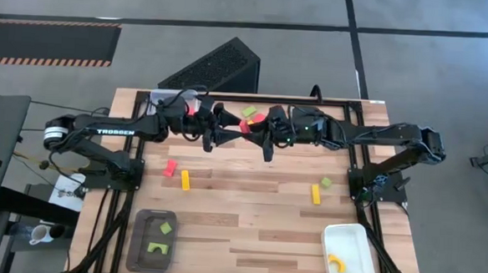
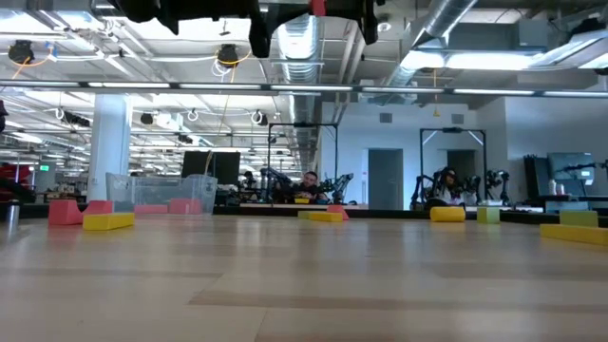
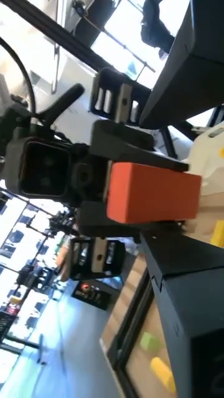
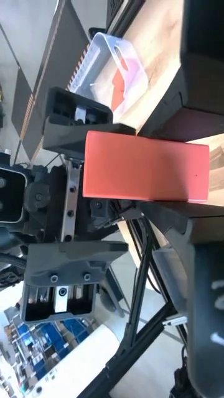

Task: Sort & place blocks by color
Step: Put the orange block into the white transparent bin

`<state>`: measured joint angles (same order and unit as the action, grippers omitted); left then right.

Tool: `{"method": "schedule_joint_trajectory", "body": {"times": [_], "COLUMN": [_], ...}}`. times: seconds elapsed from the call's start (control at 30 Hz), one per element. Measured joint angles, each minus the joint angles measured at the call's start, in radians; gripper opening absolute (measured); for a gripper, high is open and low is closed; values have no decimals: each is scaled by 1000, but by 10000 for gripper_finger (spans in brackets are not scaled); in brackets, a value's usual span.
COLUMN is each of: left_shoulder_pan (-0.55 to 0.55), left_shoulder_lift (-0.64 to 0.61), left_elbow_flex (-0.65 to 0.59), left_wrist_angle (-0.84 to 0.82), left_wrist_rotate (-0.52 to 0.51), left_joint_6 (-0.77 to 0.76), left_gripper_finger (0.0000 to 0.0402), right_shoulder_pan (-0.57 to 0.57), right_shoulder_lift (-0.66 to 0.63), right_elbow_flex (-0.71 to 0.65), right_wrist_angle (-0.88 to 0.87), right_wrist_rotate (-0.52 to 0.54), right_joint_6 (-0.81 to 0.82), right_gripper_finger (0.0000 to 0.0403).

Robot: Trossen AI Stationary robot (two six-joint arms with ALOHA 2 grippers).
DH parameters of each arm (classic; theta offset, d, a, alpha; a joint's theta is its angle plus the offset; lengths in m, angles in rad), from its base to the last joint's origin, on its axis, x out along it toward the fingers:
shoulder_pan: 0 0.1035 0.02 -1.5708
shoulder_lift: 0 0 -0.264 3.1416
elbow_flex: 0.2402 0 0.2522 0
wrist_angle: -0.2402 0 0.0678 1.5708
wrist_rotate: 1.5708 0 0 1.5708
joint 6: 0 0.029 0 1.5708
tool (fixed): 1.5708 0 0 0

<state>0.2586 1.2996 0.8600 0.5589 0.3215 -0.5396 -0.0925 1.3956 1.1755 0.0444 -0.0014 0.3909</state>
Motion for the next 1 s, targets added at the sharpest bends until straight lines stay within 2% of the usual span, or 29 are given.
{"method": "schedule_joint_trajectory", "body": {"times": [0.3, 0.47, 0.93, 1.0], "left_shoulder_pan": [-18, -18, -16, -15], "left_shoulder_lift": [92, 112, 109, 109], "left_elbow_flex": [1, 1, 1, 1], "left_wrist_angle": [190, 221, 218, 218], "left_wrist_rotate": [-11, 5, 38, 41], "left_joint_6": [9, 6, 23, 23], "left_gripper_finger": [236, 215, 99, 92], "right_shoulder_pan": [-6, -6, -5, -5], "right_shoulder_lift": [0, 0, 0, -1], "right_elbow_flex": [0, 0, 0, 0], "right_wrist_angle": [-3, -7, -3, -3], "right_wrist_rotate": [-4, -14, -41, -40], "right_joint_6": [1, 4, 19, 19], "right_gripper_finger": [136, 140, 141, 142]}}
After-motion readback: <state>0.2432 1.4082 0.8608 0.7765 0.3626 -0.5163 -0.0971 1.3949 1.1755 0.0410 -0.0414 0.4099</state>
